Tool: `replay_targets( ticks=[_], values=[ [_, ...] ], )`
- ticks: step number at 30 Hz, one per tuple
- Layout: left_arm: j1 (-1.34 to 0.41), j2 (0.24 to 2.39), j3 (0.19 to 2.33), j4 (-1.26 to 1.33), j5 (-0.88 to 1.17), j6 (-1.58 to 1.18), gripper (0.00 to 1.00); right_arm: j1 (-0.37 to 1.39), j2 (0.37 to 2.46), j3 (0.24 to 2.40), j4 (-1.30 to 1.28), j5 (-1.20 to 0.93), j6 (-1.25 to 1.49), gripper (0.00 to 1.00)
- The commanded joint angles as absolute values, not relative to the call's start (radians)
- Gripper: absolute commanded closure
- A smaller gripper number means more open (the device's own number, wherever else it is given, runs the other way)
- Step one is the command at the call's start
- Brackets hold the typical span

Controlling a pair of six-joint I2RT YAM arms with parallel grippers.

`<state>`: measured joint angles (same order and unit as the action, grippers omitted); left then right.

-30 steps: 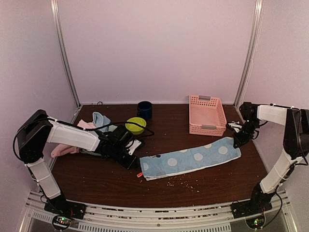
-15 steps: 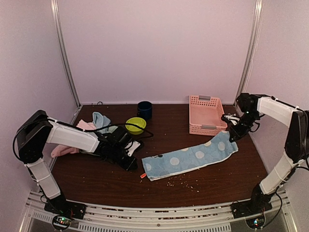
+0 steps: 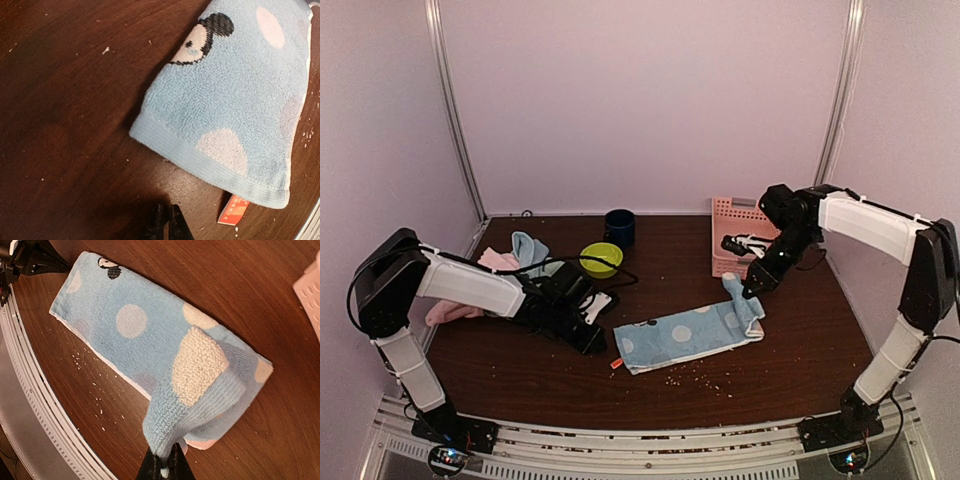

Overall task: Roll the towels
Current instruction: Fold the towel at the center of the board.

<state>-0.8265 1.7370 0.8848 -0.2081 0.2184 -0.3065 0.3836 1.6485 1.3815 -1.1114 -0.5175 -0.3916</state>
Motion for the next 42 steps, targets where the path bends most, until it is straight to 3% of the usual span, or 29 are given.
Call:
replay_targets(
  ticks=[1, 20, 42],
  values=[
    [-0.831, 1.745, 0.848, -0.155, 0.237, -0.331, 0.93, 0.447, 1.735, 1.433, -1.130, -0.585, -0.374, 1.00],
    [-0.851, 1.743, 0.781, -0.053, 0.255, -0.381, 0.95, 0.687, 2.010, 1.689, -1.106, -0.788, -0.268, 1.00],
    [-0.851, 1.727, 0.693, 0.092, 0.308, -0.445, 0.95, 0.794, 2.210, 1.890, -1.078, -0.862, -0.172, 1.00]
  ],
)
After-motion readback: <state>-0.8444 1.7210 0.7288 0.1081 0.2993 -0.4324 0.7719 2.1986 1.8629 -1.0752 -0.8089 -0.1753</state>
